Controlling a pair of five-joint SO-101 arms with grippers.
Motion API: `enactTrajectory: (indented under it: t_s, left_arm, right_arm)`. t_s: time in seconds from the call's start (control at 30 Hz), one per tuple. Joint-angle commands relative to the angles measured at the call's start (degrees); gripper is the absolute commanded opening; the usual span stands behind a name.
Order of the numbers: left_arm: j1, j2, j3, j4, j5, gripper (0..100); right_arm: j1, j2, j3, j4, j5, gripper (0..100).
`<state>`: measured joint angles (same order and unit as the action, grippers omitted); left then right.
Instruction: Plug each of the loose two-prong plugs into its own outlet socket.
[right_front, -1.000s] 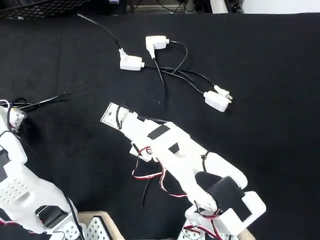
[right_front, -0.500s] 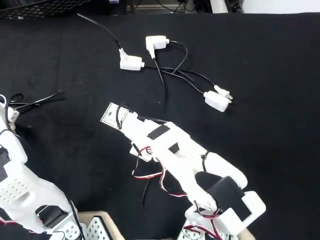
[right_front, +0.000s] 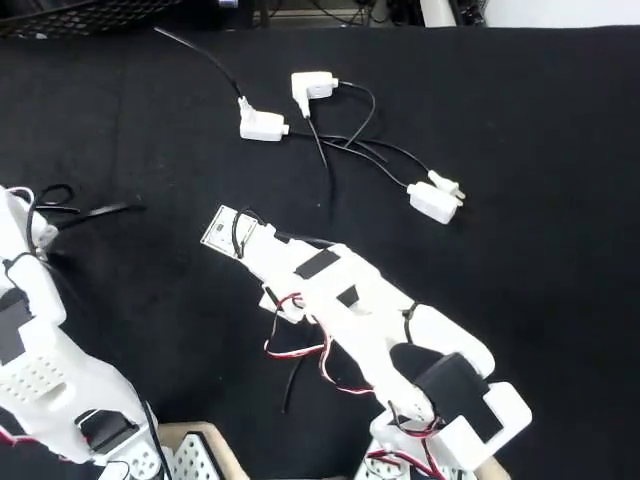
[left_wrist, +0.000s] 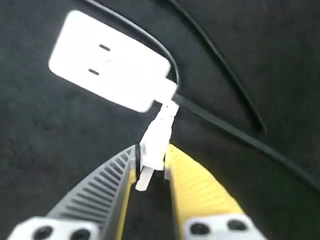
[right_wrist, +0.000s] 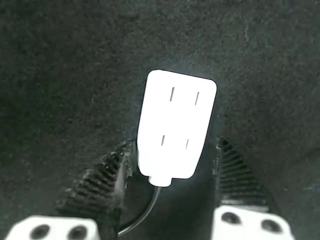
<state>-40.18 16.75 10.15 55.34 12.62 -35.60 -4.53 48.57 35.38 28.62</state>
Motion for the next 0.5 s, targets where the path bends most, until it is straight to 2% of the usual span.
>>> enactTrajectory:
  t_s: [0.0,0.17,0.23,0.47]
  left_arm:
    - [1.80,-1.05,-1.98,9.41,-3.96,3]
    - [-0.92,-3.78,-5.85,18.29,-4.92,3]
    - [-1.01,-6.77,-5.41,21.19,-8.09,3]
    - [-3.91,-22.07,5.85,26.55,-12.92,3]
  right_arm:
    - [-0.26,-2.77,-0.22,-0.70,0.35,24.4]
    - [-0.26,-2.77,-0.22,-0.70,0.35,24.4]
    - [-0.26,-2.77,-0.22,-0.70,0.35,24.4]
    - [-0.26,-2.77,-0.22,-0.70,0.35,24.4]
